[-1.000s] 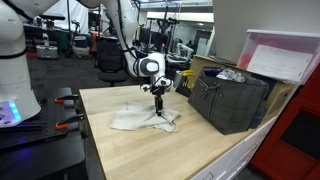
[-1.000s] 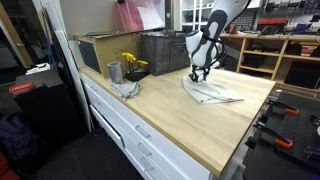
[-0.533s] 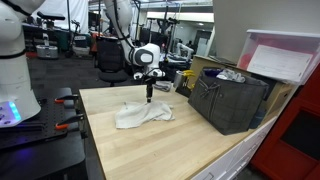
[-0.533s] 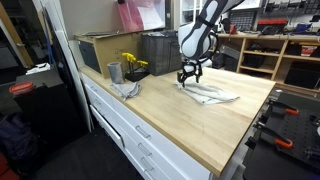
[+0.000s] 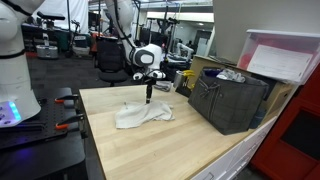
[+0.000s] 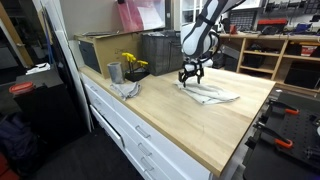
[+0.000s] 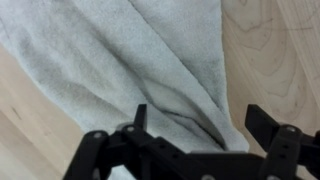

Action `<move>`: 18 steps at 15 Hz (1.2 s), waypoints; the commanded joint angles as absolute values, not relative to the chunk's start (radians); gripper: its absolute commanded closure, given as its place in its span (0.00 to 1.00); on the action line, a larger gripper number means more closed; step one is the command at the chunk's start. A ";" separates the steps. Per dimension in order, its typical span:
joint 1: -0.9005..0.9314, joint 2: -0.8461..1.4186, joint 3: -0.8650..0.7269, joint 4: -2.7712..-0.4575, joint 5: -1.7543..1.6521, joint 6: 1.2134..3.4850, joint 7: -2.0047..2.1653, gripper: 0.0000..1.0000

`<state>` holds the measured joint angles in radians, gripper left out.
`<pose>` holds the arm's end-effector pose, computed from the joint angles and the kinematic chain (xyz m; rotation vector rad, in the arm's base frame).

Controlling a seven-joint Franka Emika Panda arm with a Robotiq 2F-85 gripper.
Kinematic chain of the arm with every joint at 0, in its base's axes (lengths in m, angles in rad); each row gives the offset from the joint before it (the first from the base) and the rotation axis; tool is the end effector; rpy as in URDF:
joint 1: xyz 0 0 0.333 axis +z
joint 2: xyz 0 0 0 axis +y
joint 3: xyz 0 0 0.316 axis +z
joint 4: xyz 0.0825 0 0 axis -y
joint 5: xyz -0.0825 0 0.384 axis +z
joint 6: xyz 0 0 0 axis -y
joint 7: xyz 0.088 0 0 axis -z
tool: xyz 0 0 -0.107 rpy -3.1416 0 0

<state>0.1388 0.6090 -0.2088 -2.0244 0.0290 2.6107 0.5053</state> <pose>0.5938 -0.0425 0.1482 2.9174 -0.8459 0.0209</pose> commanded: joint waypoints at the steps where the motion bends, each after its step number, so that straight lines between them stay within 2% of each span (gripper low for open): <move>1: 0.092 0.607 -0.215 -2.012 0.065 2.596 0.532 0.00; 7: 0.000 0.679 -0.218 -1.958 0.177 2.582 0.574 0.00; 8: -0.008 0.692 -0.220 -1.949 0.198 2.578 0.596 0.25; 9: -0.010 0.702 -0.228 -1.942 0.216 2.576 0.632 0.26; 18: 0.008 0.726 -0.268 -1.919 0.237 2.626 0.892 0.95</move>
